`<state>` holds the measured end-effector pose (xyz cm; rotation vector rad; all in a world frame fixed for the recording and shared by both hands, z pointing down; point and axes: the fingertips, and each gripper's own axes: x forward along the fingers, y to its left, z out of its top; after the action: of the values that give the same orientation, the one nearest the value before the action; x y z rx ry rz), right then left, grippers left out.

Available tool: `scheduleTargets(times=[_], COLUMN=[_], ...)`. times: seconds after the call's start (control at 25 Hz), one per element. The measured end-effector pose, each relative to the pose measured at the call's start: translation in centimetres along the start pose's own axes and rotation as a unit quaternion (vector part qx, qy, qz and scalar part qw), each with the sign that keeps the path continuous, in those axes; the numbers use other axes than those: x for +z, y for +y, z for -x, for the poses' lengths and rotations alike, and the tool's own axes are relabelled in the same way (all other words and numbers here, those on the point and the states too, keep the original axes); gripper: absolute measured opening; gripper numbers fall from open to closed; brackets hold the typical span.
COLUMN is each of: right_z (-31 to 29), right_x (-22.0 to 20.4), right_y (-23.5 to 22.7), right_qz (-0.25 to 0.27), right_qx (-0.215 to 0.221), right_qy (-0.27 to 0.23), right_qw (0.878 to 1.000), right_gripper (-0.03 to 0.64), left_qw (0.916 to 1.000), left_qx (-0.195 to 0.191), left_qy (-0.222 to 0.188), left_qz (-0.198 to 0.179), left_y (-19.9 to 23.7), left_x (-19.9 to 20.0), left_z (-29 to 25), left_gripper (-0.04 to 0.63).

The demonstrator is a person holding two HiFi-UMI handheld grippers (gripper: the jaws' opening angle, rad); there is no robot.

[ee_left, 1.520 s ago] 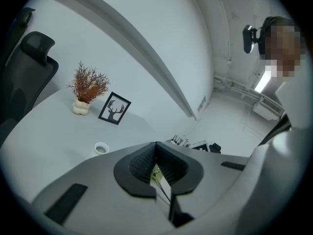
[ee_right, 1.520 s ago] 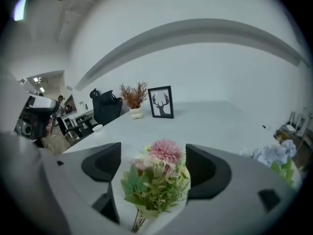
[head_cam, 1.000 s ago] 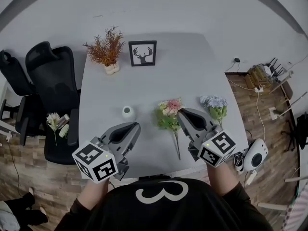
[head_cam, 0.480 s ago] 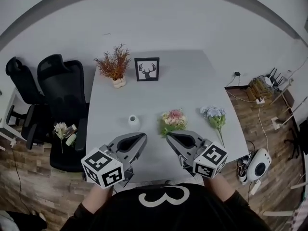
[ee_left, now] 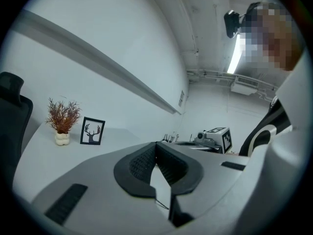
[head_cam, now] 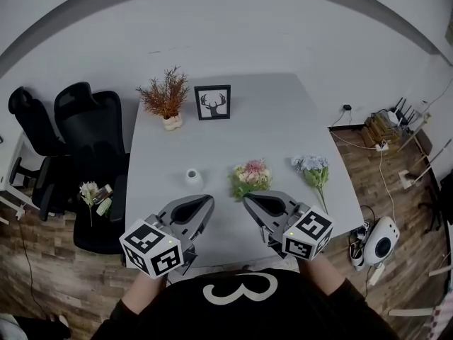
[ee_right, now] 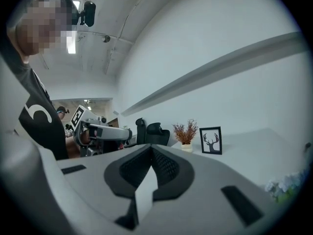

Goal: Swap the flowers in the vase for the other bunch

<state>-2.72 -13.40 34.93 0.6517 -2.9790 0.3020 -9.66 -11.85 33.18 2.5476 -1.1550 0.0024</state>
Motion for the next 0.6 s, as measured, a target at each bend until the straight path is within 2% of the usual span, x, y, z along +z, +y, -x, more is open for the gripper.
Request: scheduleTargets(times=[0.28,0.44,0.6], right_z=[1.0,1.7,2.9], right_x=[-0.2,0.0,-0.8], right_y=[-0.8,-1.0,-3.4], right_qz=[-0.017,-0.02,-0.007], right_qx=[-0.003,0.002,-0.036], right_qy=[-0.007,-0.01,0.002], right_qw=[1.0,1.0,0.999], right_gripper=[0.008,0.008,0.008], left_qw=[0.9998,0.9995,0.9993], left_qx=[-0.012,-0.028,-0.034], left_qy=[0.001,0.001,0.01], left_qz=[0.016,0.012,0.012], left_y=[-0.6,-1.4,-1.6], left_x=[0.0,0.0,-0.5], left_z=[-1.1,-2.0,-2.8], left_gripper=[0.009,0.01,0.01])
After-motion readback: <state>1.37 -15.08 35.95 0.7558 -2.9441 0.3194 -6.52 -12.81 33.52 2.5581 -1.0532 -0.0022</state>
